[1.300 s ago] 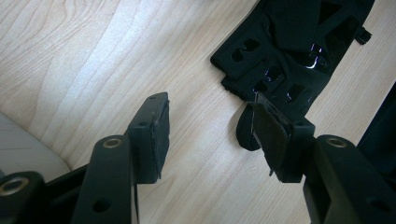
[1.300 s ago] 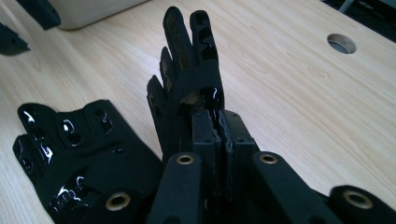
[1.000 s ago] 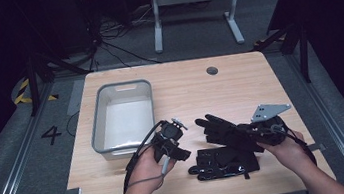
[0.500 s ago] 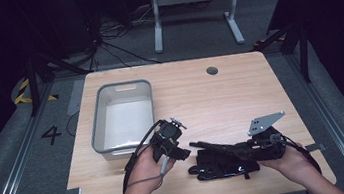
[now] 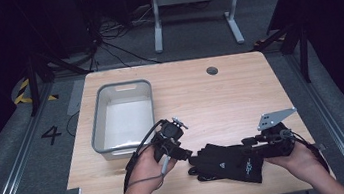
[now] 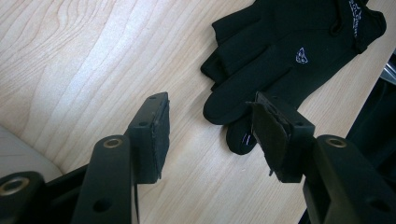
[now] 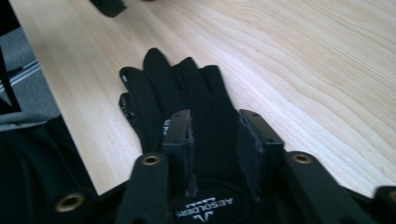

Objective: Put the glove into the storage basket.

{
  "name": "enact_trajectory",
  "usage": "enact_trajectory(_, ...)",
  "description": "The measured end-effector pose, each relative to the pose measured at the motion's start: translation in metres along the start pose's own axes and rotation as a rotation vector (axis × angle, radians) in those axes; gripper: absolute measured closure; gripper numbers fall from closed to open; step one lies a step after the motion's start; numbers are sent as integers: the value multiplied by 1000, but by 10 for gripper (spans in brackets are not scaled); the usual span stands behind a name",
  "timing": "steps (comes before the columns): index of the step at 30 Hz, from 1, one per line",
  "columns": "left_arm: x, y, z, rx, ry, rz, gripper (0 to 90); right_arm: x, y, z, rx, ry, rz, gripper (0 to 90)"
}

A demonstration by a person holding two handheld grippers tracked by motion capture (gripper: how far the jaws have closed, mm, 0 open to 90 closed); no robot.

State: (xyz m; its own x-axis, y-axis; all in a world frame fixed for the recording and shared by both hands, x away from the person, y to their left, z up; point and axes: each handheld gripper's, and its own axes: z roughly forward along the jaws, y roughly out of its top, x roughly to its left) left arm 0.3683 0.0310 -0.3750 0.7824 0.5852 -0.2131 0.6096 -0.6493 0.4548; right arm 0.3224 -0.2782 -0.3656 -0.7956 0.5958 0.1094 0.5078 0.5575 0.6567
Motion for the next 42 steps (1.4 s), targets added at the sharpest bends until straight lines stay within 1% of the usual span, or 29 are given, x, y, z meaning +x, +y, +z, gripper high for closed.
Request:
enact_trajectory(2, 0, 0, 0, 3, -1, 4, 469, -5, -2, -1, -4, -11, 23, 607)
enact_trajectory(3, 0, 1, 1, 5, -4, 5, 469, -9, -3, -2, 1, -26, 36, 599)
enact_trajectory(6, 0, 1, 1, 7, -7, 7, 468, -19, -7, -3, 8, -40, 71, 589)
enact_trajectory(8, 0, 2, 1, 10, -9, 10, 468, -25, -10, -4, 13, -48, 105, 585)
enact_trajectory(10, -1, 2, 2, 10, -14, 6, 467, -30, -13, -5, 26, -60, 122, 587)
enact_trajectory(11, -1, 2, 2, 10, -14, 6, 466, -30, -13, -5, 26, -60, 122, 587)
enact_trajectory(12, -1, 3, 3, 15, -16, 9, 465, -35, -16, -6, 39, -79, 131, 587)
enact_trajectory(13, -1, 3, 3, 15, -16, 9, 463, -35, -16, -6, 39, -79, 131, 587)
enact_trajectory(14, -1, 2, 3, 19, -15, 12, 463, -37, -18, -7, 45, -97, 131, 578)
enact_trajectory(17, -1, 2, 4, 25, -19, 17, 466, -39, -21, -8, 62, -129, 122, 577)
enact_trajectory(20, -1, 2, 5, 26, -20, 16, 466, -43, -23, -8, 88, -126, 136, 574)
enact_trajectory(21, -1, 2, 5, 31, -20, 17, 466, -43, -23, -8, 88, -126, 136, 574)
enact_trajectory(22, -1, 2, 6, 38, -23, 13, 464, -44, -25, -7, 103, -132, 137, 576)
enact_trajectory(26, 0, 2, 7, 40, -29, 6, 459, -45, -28, -5, 120, -143, 136, 576)
enact_trajectory(27, 1, 1, 8, 50, -33, 6, 457, -45, -31, -1, 134, -149, 134, 575)
enact_trajectory(31, 2, 0, 9, 65, -38, 0, 455, -43, -36, 3, 154, -138, 146, 576)
enact_trajectory(37, 3, 0, 10, 70, -46, 2, 456, -39, -41, 10, 176, -121, 137, 576)
enact_trajectory(38, 3, 0, 11, 76, -47, -1, 455, -38, -43, 14, 200, -116, 136, 576)
enact_trajectory(41, 3, 0, 12, 79, -48, 1, 455, -38, -43, 18, 217, -108, 135, 577)
enact_trajectory(42, 2, 0, 12, 83, -49, 1, 455, -38, -46, 23, 245, -103, 136, 582)
